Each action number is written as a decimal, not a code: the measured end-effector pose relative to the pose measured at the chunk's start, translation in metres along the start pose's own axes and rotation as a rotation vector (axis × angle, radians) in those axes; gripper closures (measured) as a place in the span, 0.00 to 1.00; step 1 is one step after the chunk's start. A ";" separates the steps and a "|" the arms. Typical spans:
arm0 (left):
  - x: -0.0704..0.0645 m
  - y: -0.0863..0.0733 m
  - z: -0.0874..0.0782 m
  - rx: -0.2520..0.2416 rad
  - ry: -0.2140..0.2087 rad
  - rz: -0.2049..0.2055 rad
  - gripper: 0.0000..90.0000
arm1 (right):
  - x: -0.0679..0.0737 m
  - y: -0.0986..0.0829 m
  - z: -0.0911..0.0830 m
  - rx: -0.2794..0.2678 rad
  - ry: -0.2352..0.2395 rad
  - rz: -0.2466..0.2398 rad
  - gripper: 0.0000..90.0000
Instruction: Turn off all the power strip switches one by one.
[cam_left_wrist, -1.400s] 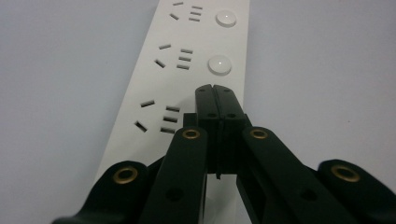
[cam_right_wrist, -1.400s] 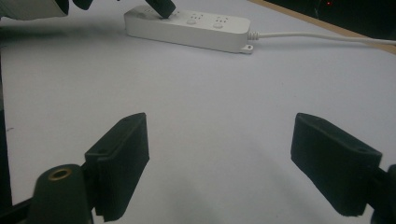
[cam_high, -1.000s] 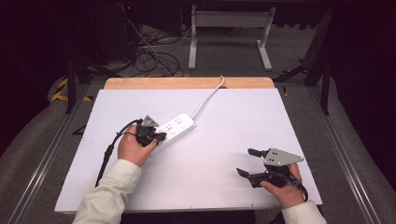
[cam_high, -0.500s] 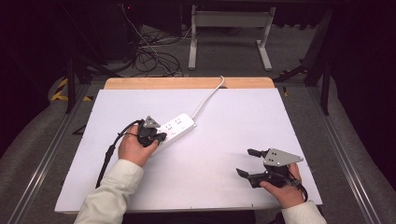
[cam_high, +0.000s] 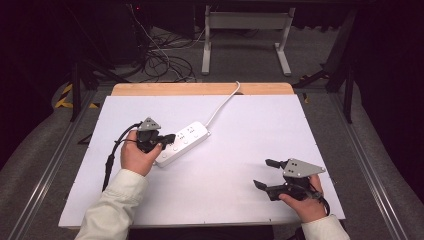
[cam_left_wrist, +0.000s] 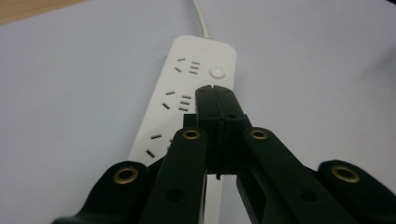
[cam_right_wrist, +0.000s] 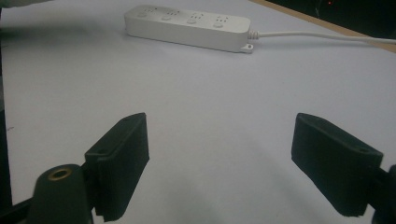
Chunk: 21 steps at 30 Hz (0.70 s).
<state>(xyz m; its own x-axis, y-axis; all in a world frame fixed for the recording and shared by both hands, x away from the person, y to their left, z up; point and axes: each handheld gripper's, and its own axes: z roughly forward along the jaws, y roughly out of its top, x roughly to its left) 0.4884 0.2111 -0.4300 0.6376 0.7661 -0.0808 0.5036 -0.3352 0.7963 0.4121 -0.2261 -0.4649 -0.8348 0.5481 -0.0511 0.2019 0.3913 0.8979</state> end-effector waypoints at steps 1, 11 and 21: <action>0.000 0.000 0.000 0.003 0.007 0.004 1.00 | 0.000 0.000 0.000 0.000 0.000 0.000 0.22; 0.002 0.000 0.001 0.008 0.018 0.027 1.00 | 0.001 0.001 0.000 -0.001 0.000 -0.002 0.22; -0.008 0.021 0.026 0.021 -0.026 0.068 1.00 | 0.002 0.001 0.001 0.001 -0.001 -0.002 0.22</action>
<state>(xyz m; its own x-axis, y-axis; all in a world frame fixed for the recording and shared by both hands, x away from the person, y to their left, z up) 0.5086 0.1835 -0.4283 0.6858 0.7265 -0.0428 0.4702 -0.3974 0.7880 0.4111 -0.2243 -0.4645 -0.8350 0.5477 -0.0534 0.2006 0.3934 0.8972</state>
